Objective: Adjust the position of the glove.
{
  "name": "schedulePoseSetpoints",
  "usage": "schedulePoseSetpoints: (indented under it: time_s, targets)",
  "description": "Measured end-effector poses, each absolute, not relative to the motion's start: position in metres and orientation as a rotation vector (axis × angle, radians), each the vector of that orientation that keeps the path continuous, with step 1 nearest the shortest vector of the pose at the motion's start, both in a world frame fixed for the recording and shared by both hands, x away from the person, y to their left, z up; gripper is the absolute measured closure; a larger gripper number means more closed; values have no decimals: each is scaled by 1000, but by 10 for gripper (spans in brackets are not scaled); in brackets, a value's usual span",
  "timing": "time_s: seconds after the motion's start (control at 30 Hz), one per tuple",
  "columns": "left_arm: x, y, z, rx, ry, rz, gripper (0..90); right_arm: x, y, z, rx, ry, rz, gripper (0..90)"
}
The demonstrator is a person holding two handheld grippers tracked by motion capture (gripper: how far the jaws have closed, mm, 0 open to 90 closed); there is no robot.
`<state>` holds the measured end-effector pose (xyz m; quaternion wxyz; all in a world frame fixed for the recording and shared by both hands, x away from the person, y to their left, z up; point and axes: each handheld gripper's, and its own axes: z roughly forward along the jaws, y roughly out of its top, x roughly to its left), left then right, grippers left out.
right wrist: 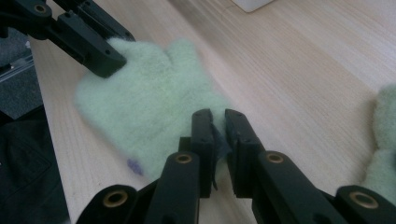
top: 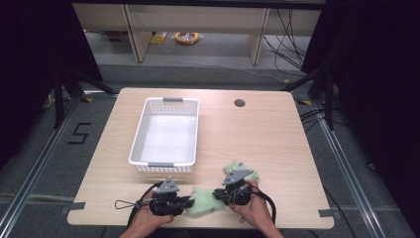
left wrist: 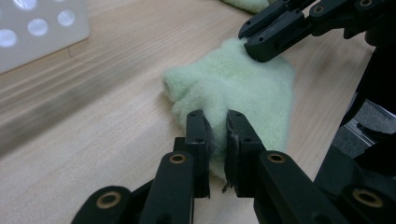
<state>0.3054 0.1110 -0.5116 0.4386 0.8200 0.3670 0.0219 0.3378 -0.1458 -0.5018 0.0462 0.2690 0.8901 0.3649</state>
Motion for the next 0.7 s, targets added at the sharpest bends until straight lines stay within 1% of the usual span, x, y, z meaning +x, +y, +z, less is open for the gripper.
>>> schedulePoseSetpoints:
  time_s: [0.1,0.33,0.37,0.6,0.7]
  targets:
    - [306,110,-508,2013,907,53,809,336,-149,-497,855,2703,1138,841]
    - [312,102,-500,2032,876,41,809,322,-164,-482,906,2633,1211,841]
    - [312,98,-499,2009,880,29,808,320,-166,-481,909,2641,1208,841]
    - [317,83,-495,2034,817,22,806,311,-182,-480,986,2602,1221,841]
    - [317,77,-497,2051,820,13,804,311,-188,-481,993,2606,1209,839]
